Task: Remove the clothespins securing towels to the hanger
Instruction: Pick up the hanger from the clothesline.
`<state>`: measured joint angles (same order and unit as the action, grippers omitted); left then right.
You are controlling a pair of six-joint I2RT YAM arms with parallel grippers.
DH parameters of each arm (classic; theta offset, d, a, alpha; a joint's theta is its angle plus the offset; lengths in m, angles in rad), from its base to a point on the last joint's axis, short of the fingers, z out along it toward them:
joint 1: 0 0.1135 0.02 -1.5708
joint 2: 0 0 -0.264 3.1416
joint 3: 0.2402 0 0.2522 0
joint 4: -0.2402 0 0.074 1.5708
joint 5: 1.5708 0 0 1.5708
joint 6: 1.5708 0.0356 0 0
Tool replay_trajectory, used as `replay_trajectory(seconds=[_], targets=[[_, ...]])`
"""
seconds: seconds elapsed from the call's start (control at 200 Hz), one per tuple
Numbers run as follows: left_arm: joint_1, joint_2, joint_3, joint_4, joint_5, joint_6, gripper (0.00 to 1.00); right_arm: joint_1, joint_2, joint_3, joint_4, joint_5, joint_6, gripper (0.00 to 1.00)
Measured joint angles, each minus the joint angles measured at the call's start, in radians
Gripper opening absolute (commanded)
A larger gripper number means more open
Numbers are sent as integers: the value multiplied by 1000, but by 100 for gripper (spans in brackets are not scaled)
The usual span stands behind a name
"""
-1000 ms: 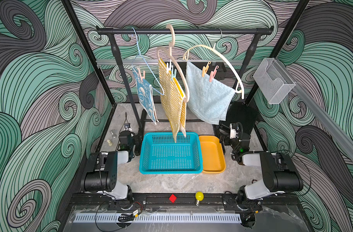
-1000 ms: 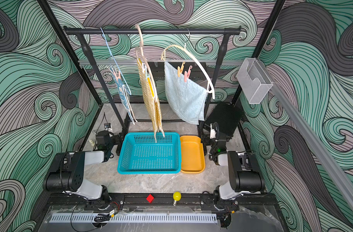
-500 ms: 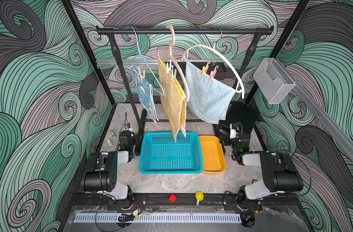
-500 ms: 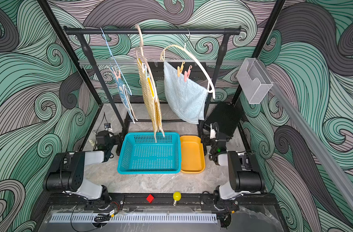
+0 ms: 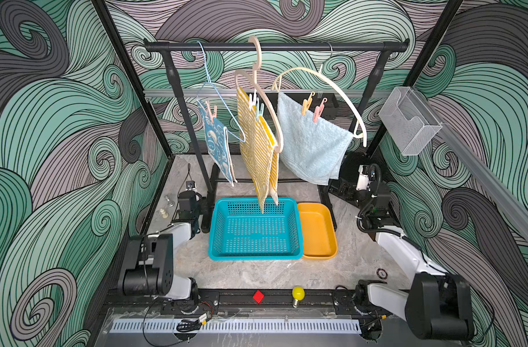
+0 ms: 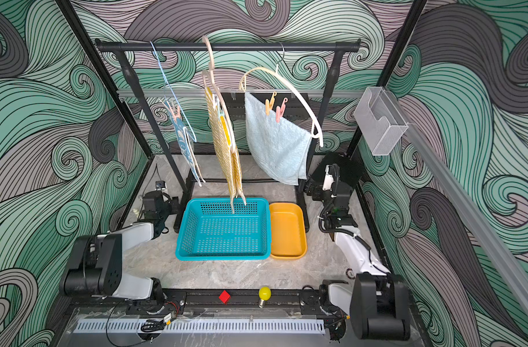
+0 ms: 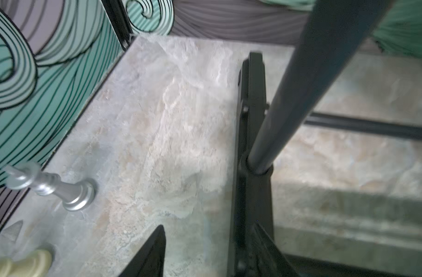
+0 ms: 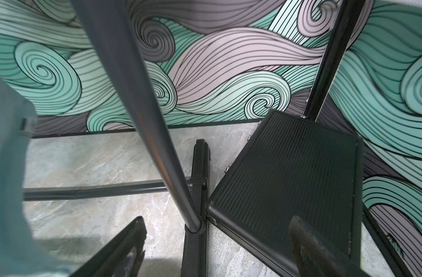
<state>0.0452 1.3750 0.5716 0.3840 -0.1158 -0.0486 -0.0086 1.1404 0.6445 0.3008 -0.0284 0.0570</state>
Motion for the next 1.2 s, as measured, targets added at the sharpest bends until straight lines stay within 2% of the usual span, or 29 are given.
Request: replay_trajectory(seconds=[0.15,0.28,0.515,0.725,0.966,1.201], targets=[[-6,-173,151,-145,7,-53,54,0,-112,1,-137,3,47,93],[-28,-283,208,-291,21,-130,56,0,-199,48,-267,-3,80,93],[-61,-420,352,-657,103,-255,58,0,-308,267,-495,-130,129,92],[-68,-492,500,-851,203,-303,61,0,-377,455,-649,-256,150,93],[-69,-498,607,-968,289,-304,61,0,-315,722,-774,-418,172,92],[-69,-489,682,-1037,326,-288,61,0,-131,980,-817,-467,200,90]])
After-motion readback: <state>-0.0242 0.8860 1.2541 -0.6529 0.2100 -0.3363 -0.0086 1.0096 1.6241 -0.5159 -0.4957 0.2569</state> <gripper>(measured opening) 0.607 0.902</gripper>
